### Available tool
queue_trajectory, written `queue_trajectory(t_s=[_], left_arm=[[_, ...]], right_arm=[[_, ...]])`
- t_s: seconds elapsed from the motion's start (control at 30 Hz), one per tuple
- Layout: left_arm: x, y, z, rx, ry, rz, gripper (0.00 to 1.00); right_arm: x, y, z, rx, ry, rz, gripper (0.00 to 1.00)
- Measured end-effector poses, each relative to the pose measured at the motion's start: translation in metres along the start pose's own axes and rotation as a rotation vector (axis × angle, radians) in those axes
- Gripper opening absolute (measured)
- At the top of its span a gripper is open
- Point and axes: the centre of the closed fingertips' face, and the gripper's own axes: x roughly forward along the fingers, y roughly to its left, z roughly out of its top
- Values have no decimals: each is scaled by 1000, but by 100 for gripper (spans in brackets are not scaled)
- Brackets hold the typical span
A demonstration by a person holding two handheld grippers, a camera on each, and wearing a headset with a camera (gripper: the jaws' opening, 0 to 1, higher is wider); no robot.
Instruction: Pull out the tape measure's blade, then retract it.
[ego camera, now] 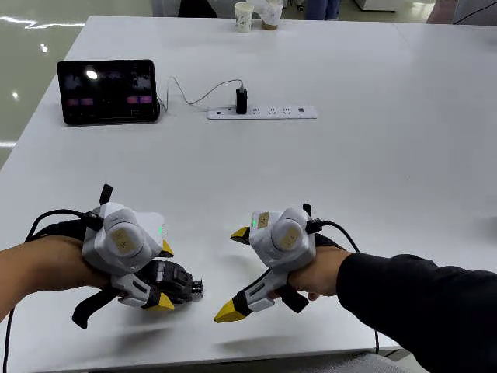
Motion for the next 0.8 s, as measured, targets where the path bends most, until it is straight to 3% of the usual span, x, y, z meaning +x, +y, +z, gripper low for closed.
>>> queue_trajectory(t_s=[0.1, 0.23, 0.5, 0.8], left_arm=[[-1, 0, -1, 10, 0, 1, 42], [-3, 2, -4, 24, 15, 7, 31], [-2, 2, -5, 22, 23, 13, 30], [-2, 2, -6, -6, 2, 26, 30]], right_arm=[[2, 2, 1, -11, 1, 5, 86], [5, 3, 0, -19, 9, 8, 84], [12, 4, -2, -40, 28, 8, 77], [21, 2, 0, -51, 32, 6, 64]])
